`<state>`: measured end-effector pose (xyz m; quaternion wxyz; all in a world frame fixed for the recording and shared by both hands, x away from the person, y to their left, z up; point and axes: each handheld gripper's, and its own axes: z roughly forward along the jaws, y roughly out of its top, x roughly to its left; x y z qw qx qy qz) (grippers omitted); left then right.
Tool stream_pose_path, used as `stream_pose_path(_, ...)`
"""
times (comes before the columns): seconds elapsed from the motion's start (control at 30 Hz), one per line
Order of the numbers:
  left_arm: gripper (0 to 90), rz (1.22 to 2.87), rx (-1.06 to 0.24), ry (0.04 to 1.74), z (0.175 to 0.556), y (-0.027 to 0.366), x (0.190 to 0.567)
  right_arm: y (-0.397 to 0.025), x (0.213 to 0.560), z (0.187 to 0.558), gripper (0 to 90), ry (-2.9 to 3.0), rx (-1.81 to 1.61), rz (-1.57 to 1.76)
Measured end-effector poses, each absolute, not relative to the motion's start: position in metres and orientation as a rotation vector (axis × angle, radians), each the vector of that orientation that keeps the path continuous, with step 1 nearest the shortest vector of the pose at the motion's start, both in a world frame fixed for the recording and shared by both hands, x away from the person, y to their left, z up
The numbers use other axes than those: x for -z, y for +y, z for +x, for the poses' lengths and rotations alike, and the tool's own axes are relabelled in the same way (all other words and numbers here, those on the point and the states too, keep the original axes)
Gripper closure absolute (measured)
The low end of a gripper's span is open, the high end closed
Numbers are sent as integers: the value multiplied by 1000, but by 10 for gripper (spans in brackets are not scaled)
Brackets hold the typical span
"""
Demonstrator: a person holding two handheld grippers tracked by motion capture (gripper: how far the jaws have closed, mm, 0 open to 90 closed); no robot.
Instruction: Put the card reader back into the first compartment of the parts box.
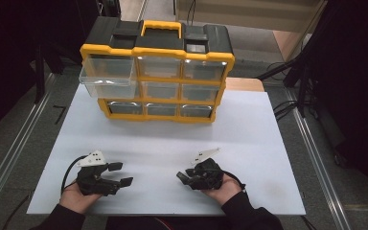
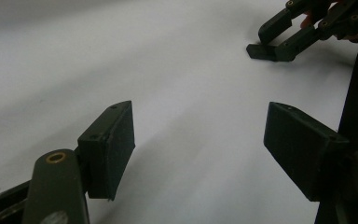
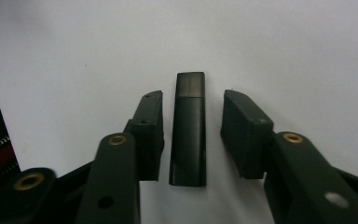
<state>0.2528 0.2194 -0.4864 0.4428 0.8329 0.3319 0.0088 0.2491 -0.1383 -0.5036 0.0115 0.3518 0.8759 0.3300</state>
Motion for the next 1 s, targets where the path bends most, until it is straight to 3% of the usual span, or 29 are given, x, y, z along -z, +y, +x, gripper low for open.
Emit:
stream_pose_path(0.23, 264, 2070, -22, 823, 253, 219, 486, -138, 504, 249, 703, 2737, -1015, 1098)
stream_pose_path(1.0, 264, 2073, -29, 826, 253, 219, 486, -142, 497, 254, 712, 2764, -1080, 1097)
